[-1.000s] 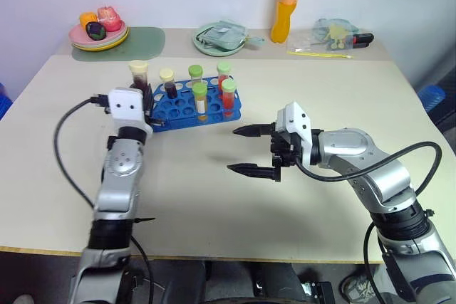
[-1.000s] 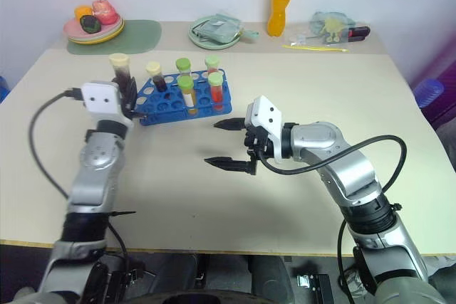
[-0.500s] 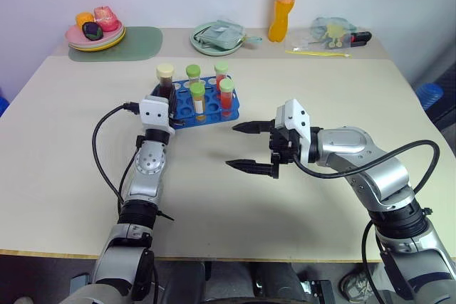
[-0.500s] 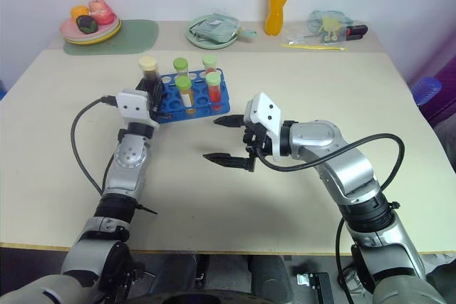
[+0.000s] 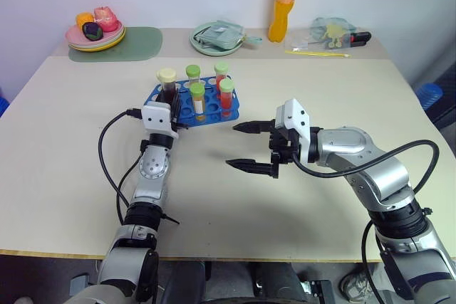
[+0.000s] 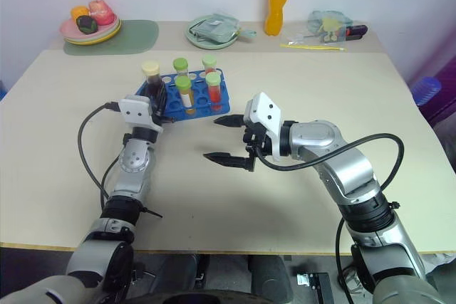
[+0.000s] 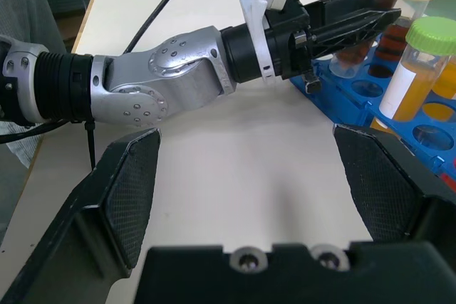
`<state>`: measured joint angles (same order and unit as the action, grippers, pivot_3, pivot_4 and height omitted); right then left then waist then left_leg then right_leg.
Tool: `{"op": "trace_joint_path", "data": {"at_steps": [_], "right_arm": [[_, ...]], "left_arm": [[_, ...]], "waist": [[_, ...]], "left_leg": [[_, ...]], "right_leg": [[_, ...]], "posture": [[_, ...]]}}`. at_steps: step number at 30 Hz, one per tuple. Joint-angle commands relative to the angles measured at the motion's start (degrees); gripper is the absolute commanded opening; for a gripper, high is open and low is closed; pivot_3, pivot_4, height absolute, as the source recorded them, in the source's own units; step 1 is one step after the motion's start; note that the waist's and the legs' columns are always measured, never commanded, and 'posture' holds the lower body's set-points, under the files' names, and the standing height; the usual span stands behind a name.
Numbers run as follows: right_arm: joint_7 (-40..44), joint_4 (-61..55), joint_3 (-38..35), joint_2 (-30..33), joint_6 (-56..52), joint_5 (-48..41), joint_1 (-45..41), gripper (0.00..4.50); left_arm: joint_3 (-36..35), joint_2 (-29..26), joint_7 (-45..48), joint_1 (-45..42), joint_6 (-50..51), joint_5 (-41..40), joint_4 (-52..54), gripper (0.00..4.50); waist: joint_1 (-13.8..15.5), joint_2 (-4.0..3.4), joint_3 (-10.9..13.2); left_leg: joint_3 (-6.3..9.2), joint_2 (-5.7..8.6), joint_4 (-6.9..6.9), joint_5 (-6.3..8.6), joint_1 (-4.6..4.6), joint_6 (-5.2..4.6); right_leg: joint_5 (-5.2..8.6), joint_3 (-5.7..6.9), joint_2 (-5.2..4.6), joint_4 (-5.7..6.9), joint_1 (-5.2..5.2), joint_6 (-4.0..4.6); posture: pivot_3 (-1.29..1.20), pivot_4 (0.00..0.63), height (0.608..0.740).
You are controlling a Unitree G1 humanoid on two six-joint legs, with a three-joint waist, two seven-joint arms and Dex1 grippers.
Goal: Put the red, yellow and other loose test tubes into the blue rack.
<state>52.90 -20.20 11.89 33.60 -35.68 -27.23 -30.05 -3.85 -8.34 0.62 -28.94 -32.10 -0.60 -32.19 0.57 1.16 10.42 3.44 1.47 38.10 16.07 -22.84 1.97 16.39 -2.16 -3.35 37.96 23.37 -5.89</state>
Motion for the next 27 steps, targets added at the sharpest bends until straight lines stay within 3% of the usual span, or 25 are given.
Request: {"op": "trace_joint_path", "data": {"at_steps": [1, 23, 27], "right_arm": [[-0.06, -1.41, -1.41, -0.35, 0.62, -0.44, -1.18, 4.31], [-0.2, -1.57, -1.01, -1.12, 0.87, -0.19, -1.19, 4.31], [-0.18, -1.59, -1.04, -1.2, 0.98, -0.23, -1.16, 4.31]], "left_arm": [[-1.25, -0.35, -0.91, 0.13, -1.62, 0.41, -1.23, 0.89], [-2.15, 1.08, -0.78, -1.41, -2.36, -0.99, -6.58, 0.89], [-2.8, 1.26, 1.38, -1.45, -1.51, -3.23, -5.82, 2.9]], "waist": [[0.0, 0.0, 0.0], [-0.02, -0.01, -0.01], [-0.02, -0.01, -0.01]], "left_leg": [[0.0, 0.0, 0.0, 0.0, 0.0, 0.0], [0.0, -0.01, 0.0, 0.0, 0.12, 0.0], [0.0, -0.01, 0.0, 0.0, 0.12, 0.0]], "right_leg": [[0.0, 0.0, 0.0, 0.0, 0.0, 0.0], [0.0, 0.0, 0.04, 0.02, -0.1, 0.0], [0.0, 0.0, 0.04, 0.02, -0.1, 0.0]], "posture": [[0.0, 0.15, 0.729], [0.0, 0.15, 0.729], [0.0, 0.15, 0.729]]}}
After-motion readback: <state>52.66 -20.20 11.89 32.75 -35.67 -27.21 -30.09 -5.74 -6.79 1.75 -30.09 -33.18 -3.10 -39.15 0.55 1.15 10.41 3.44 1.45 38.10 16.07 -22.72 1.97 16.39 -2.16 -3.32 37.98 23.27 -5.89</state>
